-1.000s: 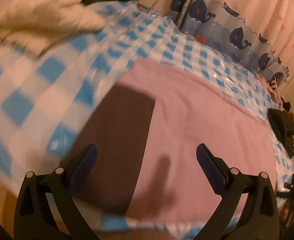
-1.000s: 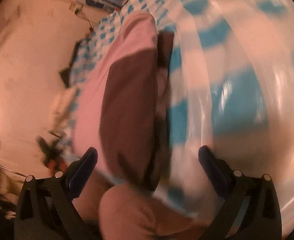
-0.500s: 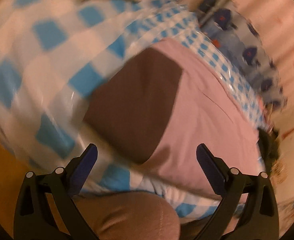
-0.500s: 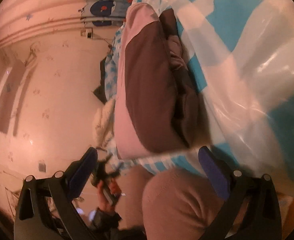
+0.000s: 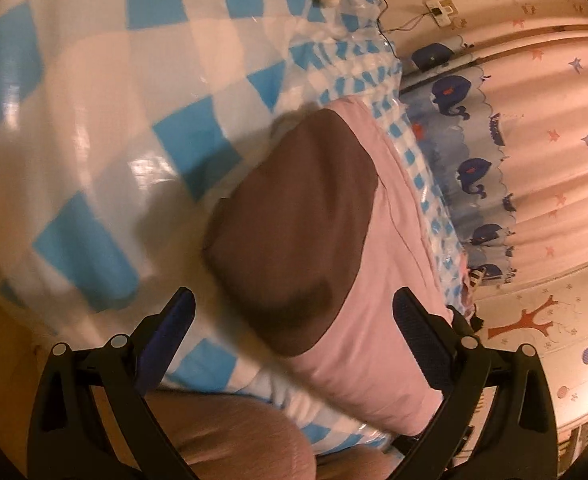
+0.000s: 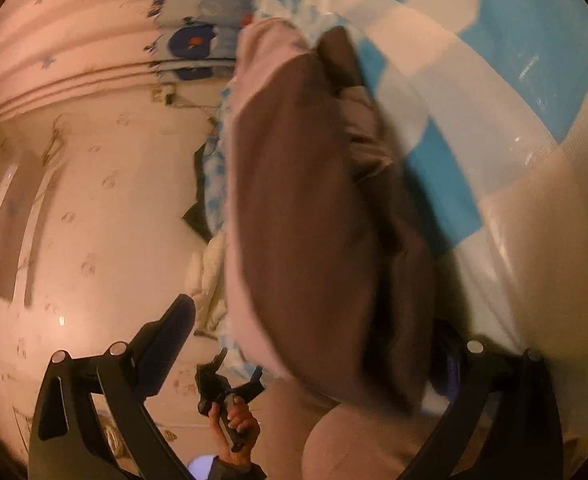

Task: Fold large clothes

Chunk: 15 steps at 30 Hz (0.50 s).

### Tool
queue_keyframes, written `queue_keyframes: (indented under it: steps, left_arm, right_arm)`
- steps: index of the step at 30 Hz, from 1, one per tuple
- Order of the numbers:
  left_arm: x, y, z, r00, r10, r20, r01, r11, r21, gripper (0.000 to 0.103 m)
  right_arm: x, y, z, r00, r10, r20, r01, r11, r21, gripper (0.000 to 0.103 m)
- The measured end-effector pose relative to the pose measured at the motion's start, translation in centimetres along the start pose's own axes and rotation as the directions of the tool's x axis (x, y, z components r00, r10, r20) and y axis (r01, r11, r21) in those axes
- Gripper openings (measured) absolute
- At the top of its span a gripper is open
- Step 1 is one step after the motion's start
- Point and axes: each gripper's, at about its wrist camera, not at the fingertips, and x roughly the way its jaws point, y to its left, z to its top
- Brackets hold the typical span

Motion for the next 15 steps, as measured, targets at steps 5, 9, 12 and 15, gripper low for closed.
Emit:
queue_keyframes:
  steps: [5, 9, 12, 15]
  left_arm:
    - [1.9, -1.3, 1.1, 1.000, 0.022, 0.006, -0.022, 0.999, 0.036, 0.095]
    - [2.9, -2.7, 2.2, 0.999, 0.054, 0.003, -0.054, 0.996, 0.068, 0.095]
    - [3.0, -3.4, 2.6, 0.992, 0.129, -0.011, -0.127, 0.985, 0.115, 0.063]
    - [2.1, -2.6, 3.6, 0.996, 0.085, -0.037, -0.082, 0.993, 0.086, 0.036]
  right_arm:
    - [0.4, 1.7, 0.0, 0.999, 0.003, 0.040, -0.002, 0.999, -0.043, 0.096]
    - [-0.2, 2.5, 0.4, 0.999, 0.013, 0.048, -0.010, 0.999, -0.042, 0.072]
    - [-0.6, 3.2, 0.3, 0.998, -0.023, 0.062, 0.027, 0.997, -0.069, 0.041]
    - [-0.6, 4.2, 0.2, 0.998, -0.038, 0.059, 0.044, 0.993, -0.105, 0.039]
